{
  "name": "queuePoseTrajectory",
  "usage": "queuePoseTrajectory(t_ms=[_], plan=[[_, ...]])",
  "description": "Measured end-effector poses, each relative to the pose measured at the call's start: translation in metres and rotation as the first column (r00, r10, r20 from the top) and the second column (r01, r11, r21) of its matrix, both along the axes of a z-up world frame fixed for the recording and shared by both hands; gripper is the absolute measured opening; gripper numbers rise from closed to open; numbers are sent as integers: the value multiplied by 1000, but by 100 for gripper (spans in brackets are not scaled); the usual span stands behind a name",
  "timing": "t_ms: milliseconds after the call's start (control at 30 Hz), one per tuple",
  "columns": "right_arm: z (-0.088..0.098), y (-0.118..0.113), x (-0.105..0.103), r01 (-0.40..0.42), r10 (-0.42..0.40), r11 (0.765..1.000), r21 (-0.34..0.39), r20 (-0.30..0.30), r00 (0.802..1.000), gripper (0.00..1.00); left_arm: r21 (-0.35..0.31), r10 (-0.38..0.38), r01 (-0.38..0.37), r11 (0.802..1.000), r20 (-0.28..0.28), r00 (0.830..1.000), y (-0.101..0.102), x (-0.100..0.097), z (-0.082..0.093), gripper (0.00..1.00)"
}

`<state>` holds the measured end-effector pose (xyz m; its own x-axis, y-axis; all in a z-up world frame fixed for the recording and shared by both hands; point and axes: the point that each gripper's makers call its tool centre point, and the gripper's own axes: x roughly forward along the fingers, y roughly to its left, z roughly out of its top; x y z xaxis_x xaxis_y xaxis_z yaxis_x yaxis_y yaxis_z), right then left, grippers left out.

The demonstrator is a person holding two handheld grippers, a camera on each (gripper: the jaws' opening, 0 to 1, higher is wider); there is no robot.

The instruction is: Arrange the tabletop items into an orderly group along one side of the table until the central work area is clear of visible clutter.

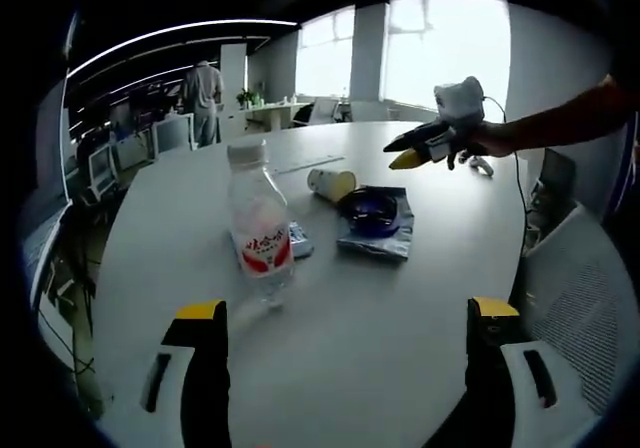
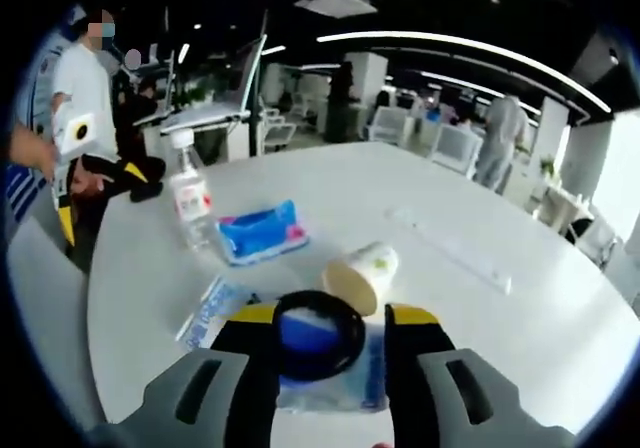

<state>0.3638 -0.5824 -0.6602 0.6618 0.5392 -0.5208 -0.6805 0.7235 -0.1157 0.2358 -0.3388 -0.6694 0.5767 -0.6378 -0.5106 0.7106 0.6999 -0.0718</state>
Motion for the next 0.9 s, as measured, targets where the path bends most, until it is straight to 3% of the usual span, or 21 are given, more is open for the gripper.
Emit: queuePoseTrajectory(t_ms=[900], plan=[[-13,-1,25,16,-16,999,-28,-19,1000,31,-12,-15,15,1000,-3,1000,-4,-9,3,98]])
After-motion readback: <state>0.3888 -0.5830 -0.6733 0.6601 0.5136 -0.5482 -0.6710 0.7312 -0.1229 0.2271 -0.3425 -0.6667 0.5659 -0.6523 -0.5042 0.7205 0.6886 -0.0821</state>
